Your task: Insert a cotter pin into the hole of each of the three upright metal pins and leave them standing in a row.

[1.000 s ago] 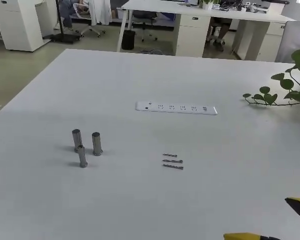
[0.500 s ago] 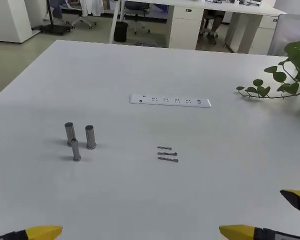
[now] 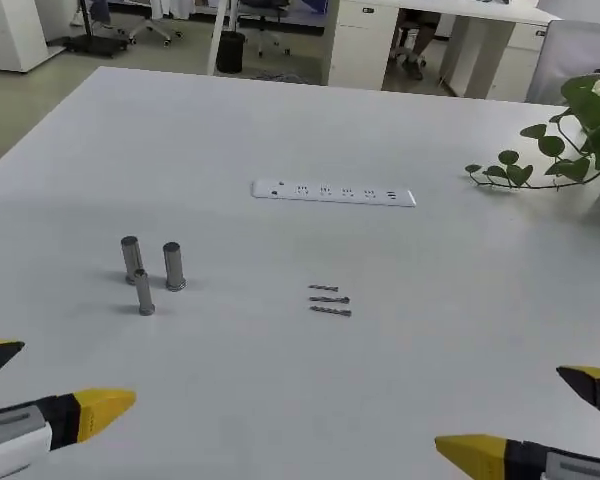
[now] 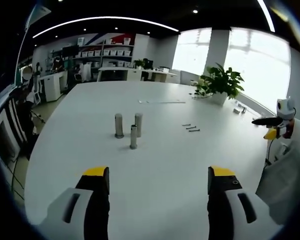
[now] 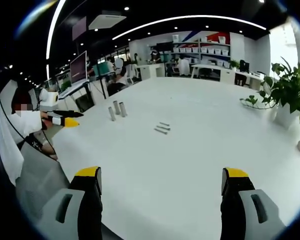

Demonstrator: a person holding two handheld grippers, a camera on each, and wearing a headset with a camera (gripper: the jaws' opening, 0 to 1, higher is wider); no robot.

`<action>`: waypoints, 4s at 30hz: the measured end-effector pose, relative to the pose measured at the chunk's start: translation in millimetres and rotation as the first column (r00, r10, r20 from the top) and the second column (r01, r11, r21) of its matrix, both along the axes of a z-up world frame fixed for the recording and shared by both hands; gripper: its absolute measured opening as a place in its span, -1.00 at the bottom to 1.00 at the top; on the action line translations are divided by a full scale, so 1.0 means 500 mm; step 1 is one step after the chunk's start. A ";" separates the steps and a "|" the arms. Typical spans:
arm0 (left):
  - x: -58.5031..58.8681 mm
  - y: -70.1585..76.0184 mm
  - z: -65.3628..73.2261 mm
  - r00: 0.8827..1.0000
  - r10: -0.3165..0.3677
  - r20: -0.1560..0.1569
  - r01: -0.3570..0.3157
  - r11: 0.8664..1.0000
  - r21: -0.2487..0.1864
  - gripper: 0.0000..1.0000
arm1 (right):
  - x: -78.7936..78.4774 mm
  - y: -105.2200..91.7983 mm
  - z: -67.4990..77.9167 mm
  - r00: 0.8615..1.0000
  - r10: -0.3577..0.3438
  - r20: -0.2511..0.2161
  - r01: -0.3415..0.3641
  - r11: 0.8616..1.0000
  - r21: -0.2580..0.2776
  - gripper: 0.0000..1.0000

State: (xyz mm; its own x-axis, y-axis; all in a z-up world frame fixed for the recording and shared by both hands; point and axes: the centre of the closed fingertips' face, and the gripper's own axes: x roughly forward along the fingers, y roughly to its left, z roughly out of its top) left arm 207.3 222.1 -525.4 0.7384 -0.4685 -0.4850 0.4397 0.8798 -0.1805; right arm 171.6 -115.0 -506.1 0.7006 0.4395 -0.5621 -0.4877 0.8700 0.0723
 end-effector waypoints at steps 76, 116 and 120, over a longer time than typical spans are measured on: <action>0.259 -0.024 -0.051 0.982 -0.178 0.061 0.168 0.975 0.145 -0.89 | -0.009 -0.017 -0.054 0.992 -0.097 -0.081 0.098 0.995 0.007 0.93; -0.043 -0.327 0.036 0.726 -0.659 0.198 0.648 0.751 0.124 -0.90 | -0.077 0.026 -0.021 0.998 0.068 -0.008 -0.067 0.998 0.013 0.93; -0.044 -0.339 0.017 0.721 -0.667 0.186 0.656 0.744 0.125 -0.90 | -0.083 0.024 -0.024 0.996 0.083 -0.014 -0.083 0.997 0.004 0.93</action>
